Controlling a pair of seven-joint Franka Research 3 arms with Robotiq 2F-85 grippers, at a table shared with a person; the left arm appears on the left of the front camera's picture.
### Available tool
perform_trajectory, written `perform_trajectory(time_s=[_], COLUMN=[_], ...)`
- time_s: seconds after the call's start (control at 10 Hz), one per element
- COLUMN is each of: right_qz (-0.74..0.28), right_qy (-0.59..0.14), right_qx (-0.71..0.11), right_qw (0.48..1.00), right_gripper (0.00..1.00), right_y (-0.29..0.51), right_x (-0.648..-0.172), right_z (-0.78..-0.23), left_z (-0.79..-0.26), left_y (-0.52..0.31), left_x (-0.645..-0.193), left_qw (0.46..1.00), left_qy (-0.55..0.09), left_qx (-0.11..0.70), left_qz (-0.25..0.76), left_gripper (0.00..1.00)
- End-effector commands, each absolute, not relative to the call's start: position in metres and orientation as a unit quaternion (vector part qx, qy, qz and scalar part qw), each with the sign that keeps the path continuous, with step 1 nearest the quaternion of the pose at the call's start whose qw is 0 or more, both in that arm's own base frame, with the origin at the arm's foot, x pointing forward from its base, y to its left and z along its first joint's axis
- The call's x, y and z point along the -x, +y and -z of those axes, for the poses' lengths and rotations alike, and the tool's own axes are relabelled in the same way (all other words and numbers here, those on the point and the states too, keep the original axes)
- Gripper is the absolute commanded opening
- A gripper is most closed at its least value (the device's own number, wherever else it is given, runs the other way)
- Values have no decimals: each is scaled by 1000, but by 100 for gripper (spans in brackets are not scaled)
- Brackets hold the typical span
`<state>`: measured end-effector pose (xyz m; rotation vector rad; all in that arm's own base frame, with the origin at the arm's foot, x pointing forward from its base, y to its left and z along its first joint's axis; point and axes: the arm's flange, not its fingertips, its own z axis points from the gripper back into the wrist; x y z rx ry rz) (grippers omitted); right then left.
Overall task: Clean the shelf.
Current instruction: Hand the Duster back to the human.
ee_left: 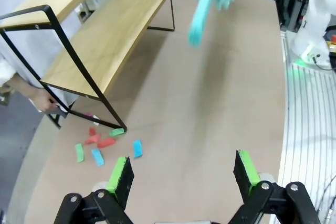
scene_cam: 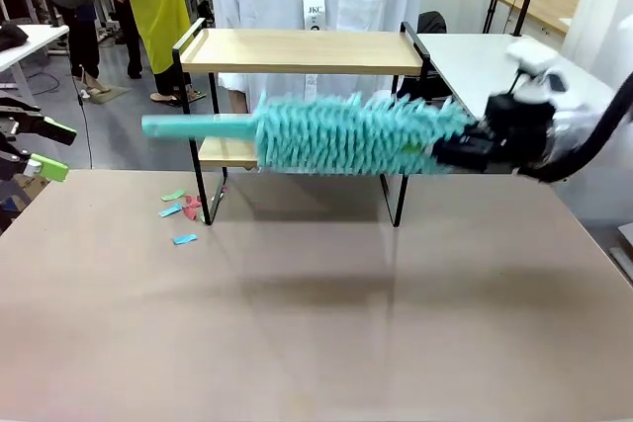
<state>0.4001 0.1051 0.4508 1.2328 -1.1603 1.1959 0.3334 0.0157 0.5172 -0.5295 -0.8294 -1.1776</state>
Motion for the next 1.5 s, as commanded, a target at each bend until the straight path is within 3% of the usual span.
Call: perform_trajectory(time_s=[0.0,0.3,0.8,1.0,1.4], right_qz=[-462,-422,-201,-100,-17], right_qy=[-515,-577,-714,-714,-673], right_qx=[-530,-482,-301,-199,-149], right_qw=[491,506,600,664,724], right_gripper=[16,16,16,16,16], right_y=[86,46,-58,-98,-130], right_x=[-384,-376,-373,-374,-376], right_z=[-508,-573,-583,-565,-512], left_z=[-517,-517,-517,-517,-517], left_y=[18,18,18,18,18], left_x=[-336,-336,-336,-336,-336], left_qw=[708,708,708,708,708], left_qy=[-388,-388,-388,-388,-388], left_qx=[246,246,246,246,246], left_qz=[537,537,537,537,537], left_gripper=[100,100,100,100,100])
